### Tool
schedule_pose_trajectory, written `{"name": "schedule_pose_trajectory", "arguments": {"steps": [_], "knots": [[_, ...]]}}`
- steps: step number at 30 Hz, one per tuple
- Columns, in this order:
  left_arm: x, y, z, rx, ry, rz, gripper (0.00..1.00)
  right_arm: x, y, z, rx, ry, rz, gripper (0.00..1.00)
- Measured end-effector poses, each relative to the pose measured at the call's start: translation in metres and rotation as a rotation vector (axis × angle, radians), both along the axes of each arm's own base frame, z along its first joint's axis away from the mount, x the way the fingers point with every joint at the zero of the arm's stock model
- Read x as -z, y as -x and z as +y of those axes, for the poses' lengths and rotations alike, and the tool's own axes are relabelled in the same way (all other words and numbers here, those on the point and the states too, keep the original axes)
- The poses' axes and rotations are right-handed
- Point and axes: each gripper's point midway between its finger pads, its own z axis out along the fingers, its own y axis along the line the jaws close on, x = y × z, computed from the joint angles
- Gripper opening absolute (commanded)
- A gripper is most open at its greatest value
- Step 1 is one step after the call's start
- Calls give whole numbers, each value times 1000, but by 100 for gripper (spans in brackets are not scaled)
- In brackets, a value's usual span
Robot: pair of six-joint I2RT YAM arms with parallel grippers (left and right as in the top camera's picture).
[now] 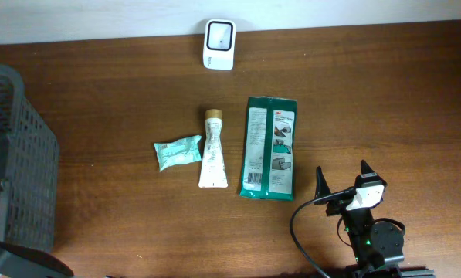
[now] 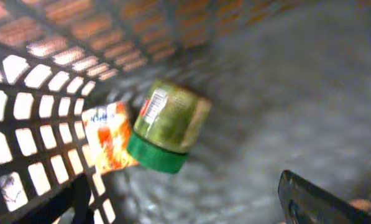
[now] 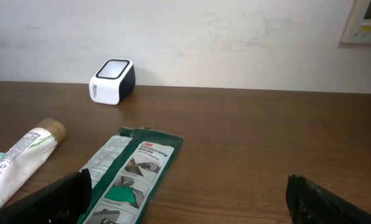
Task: Scan the item barcode
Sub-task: 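Reach the left gripper into the basket and grasp the green-lidded jar, then carry the jar out and set it down above the mint packet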
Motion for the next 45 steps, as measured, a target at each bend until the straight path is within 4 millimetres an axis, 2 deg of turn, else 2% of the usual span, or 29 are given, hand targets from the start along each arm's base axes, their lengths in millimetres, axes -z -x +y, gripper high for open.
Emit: {"name": "schedule_pose_trajectory", "arguments": {"steps": [2,5,9,11,13,15,18,20,23,25,26,27,28,29,31,32,33,34,35,36,38,40,43,45], "knots": [[33,13,8,7,12,35,95,0,0,0,0,1,0,98],[51,10,21,92,-5,75,95,0,0,0,0,1,0,98],[99,14,21,127,92,169,93,0,0,0,0,1,0,98],[114,15,20,131,125,191,92,0,0,0,0,0,0,98],[123,14,24,138,129,201,87,0,0,0,0,1,0,98],[136,13,28,142,136,207,74,0,0,0,0,1,0,98],[137,12,30,147,130,211,64,0,0,0,0,1,0,99],[137,14,28,151,141,217,62,0,0,0,0,1,0,99],[128,3,21,174,184,164,62,0,0,0,0,0,0,98],[93,-24,26,213,159,23,61,0,0,0,0,0,0,98],[80,-30,26,218,147,-18,60,0,0,0,0,1,0,98],[46,-44,23,240,111,-121,61,0,0,0,0,1,0,98],[-5,-59,17,279,41,-249,61,0,0,0,0,1,0,98],[-34,-65,10,295,4,-308,61,0,0,0,0,0,0,98],[-98,-77,-23,356,-89,-424,61,0,0,0,0,0,0,98],[-138,-83,-51,416,-154,-491,61,0,0,0,0,0,0,98],[-166,-87,-75,464,-200,-539,61,0,0,0,0,1,0,98],[-193,-90,-108,529,-236,-598,60,0,0,0,0,0,0,98],[-207,-94,-132,584,-253,-628,60,0,0,0,-1,0,0,98],[-218,-105,-174,689,-241,-660,60,0,0,0,0,0,0,98],[-213,-121,-249,890,-143,-666,61,0,0,0,0,0,1,98],[-191,-129,-300,1015,-46,-593,62,0,0,0,0,0,0,98],[-125,-136,-338,1095,97,-336,64,0,0,0,0,0,0,98],[-79,-141,-341,1088,191,-169,63,0,0,0,0,0,0,98]]}}
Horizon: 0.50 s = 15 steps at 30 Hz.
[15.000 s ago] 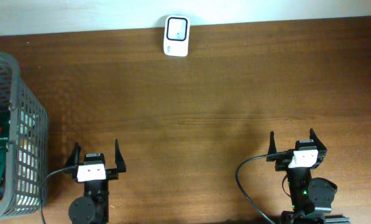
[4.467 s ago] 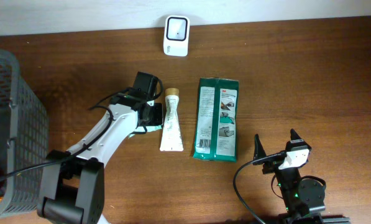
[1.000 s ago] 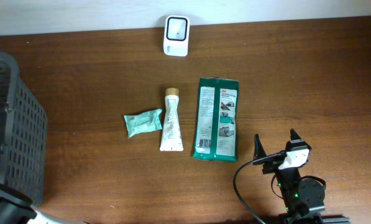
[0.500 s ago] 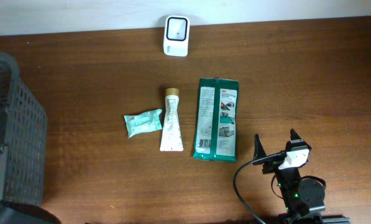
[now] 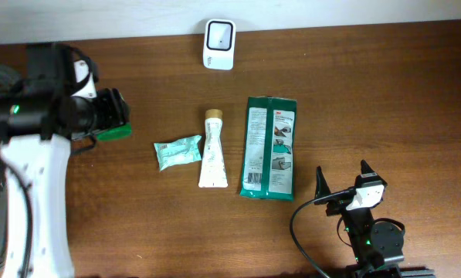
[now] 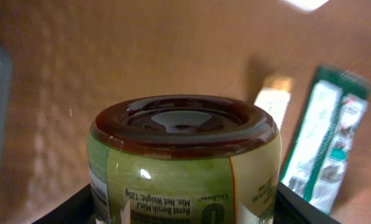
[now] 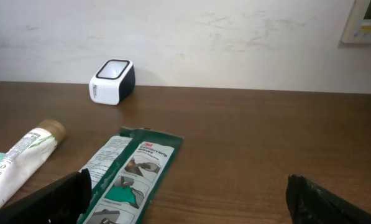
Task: Scan the item barcode
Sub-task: 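Carry the jar out and set it down above the mint packet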
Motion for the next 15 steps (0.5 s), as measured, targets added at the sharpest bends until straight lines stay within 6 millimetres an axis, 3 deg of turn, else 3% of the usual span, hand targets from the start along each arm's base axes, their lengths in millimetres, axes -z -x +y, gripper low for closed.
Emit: {"name": "schedule_pose_trajectory", "arguments": {"steps": [1,3,6,7,9,11,15], "knots": [[26,1,0,0,5,110,61,0,0,0,0,0,0,98],[59,0,-4,7,32,242,61,0,0,0,0,0,0,99],[89,3,-20,31,130,372,59,0,0,0,0,0,0,98],[93,7,-27,39,171,410,59,0,0,0,0,0,0,98],[91,21,-38,48,236,470,49,0,0,0,0,0,0,98],[89,30,-43,35,275,509,51,0,0,0,0,0,0,98],[87,23,-47,-173,348,528,50,0,0,0,0,0,0,98]]}}
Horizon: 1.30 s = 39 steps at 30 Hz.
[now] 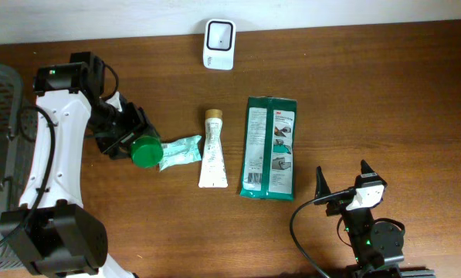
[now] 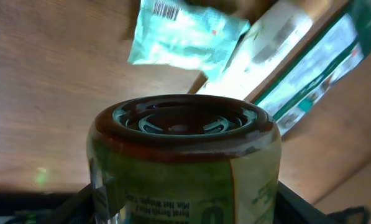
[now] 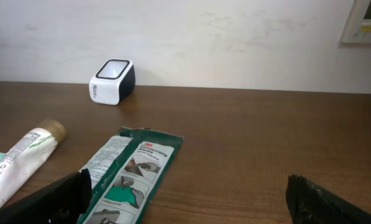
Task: Scan the item barcode
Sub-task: 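Carry the jar out and set it down above the mint packet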
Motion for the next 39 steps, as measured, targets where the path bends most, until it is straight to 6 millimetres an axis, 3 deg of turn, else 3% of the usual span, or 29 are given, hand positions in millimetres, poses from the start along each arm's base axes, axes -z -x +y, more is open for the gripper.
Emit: {"name": "schedule_pose_trajectory", "arguments": {"steps": [4,9,13,16,18,21,23,25,27,32,34,36,37,39], "knots": [[3,-37,-6,-111,150,-63,49,0,0,0,0,1,0,98],[59,-92,-23,-259,353,14,53,0,0,0,0,0,0,98],[89,-107,-33,-387,432,129,56,0,0,0,0,0,0,98],[94,-125,-42,-447,501,136,60,0,0,0,0,0,0,98],[96,-127,-44,-498,523,179,59,0,0,0,0,0,0,98],[116,-125,-48,-558,548,284,59,0,0,0,0,0,0,99],[123,-124,-49,-584,553,324,74,0,0,0,0,0,0,98],[122,-124,-50,-600,563,341,86,0,0,0,0,0,0,98],[120,-124,-52,-606,579,352,91,0,0,0,0,0,0,98],[116,-124,-54,-601,604,358,85,0,0,0,0,0,0,98],[111,-128,-55,-588,610,338,88,0,0,0,0,0,0,98],[89,-150,-54,-542,587,218,99,0,0,0,0,0,0,99],[80,-157,-53,-527,558,169,99,0,0,0,0,0,0,98],[34,-173,-55,-447,477,-35,99,0,0,0,0,0,0,98]]}}
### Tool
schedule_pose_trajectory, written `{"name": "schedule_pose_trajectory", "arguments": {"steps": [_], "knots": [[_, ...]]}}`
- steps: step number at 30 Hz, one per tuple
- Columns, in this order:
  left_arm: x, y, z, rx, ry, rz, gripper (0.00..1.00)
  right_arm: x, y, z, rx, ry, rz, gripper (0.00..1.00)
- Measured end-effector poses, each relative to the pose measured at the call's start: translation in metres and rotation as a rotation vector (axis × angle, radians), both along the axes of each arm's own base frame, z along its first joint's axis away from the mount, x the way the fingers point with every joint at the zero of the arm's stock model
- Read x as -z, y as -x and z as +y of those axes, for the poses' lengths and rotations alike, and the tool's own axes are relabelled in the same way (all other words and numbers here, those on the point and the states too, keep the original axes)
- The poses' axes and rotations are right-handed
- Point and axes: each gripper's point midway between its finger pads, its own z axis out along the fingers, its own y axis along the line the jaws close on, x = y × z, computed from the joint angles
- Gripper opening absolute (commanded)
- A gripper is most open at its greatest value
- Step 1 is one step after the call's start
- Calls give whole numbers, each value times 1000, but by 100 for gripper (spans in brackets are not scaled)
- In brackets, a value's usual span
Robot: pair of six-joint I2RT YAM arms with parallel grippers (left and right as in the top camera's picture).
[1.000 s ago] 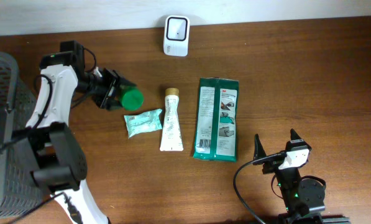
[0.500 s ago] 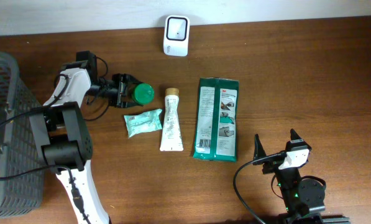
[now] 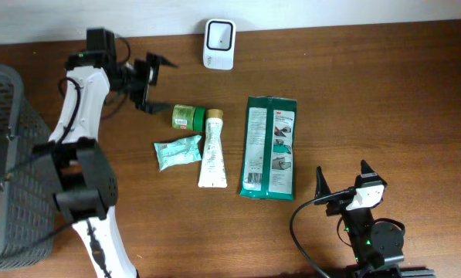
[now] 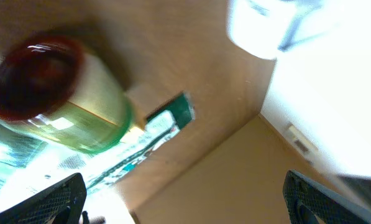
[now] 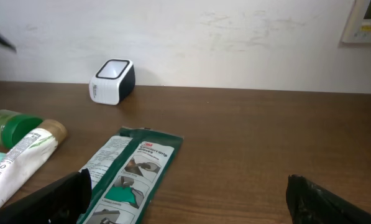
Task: Scan the item barcode
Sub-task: 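Carry the jar out and set it down above the mint packet, then grasp the orange Kleenex tissue pack in the basket with the left gripper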
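Observation:
A green-lidded jar (image 3: 185, 116) lies on its side on the table, its lid against the cap of a white tube (image 3: 212, 150). It also shows in the left wrist view (image 4: 54, 93) and the right wrist view (image 5: 8, 119). My left gripper (image 3: 154, 83) stands open just left of the jar, holding nothing. The white barcode scanner (image 3: 218, 35) stands at the table's back edge, also seen in the right wrist view (image 5: 112, 81). Near the front right, my right gripper (image 3: 344, 181) is open and empty.
A teal pouch (image 3: 177, 152) lies left of the tube, and a long green package (image 3: 270, 147) lies right of it. A grey mesh basket (image 3: 14, 170) fills the left edge of the table.
The left gripper held the jar just left of the teal pouch. Now the jar lies on the table by the tube's cap, and the gripper is open and farther back. The right arm has not moved.
My left gripper was open inside the basket near the jar. Then it held the jar above the table beside the basket, then next to the teal pouch. Now the jar rests on the table and the gripper is off it.

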Motion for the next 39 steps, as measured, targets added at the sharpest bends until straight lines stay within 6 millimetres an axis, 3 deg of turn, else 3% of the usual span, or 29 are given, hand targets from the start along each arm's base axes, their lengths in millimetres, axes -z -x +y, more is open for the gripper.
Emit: {"name": "schedule_pose_trajectory", "arguments": {"steps": [1,2,3,6,7,8,10,12,14,16,17,20,23,26,28,31,33,39], "knots": [[-25,-4,-2,23,-54,-97,99,0,0,0,0,0,0,98],[-70,-6,-6,61,-146,-265,99,0,0,0,0,0,0,98],[-100,-2,-9,100,-238,-388,99,0,0,0,0,0,0,98],[-135,19,2,212,-594,-547,99,0,0,0,0,0,0,98],[-142,30,14,267,-726,-557,99,0,0,0,0,0,0,98],[-154,37,29,306,-839,-580,99,0,0,0,0,0,0,98],[-195,49,57,367,-1052,-695,99,0,0,0,0,1,-1,98],[-237,72,93,358,-1246,-740,97,0,0,0,0,0,-1,98],[-261,109,175,176,-1384,-599,75,0,0,0,0,0,-1,98],[-247,163,269,-101,-1405,-288,70,0,0,0,0,0,-1,98],[-237,191,304,-238,-1379,-148,62,0,0,0,0,0,0,98],[-208,239,363,-460,-1333,85,58,0,0,0,0,0,0,98],[-132,265,406,-525,-1278,288,37,0,0,0,0,0,0,98],[-45,296,429,-544,-1211,452,35,0,0,0,0,0,-2,98],[-10,317,435,-561,-1197,521,37,0,0,0,0,0,0,98],[19,343,452,-640,-1220,562,35,0,0,0,0,0,-1,98],[35,362,456,-671,-1208,600,24,0,0,0,0,0,-1,98],[63,366,460,-644,-1181,652,22,0,0,0,0,0,-1,98]]}}
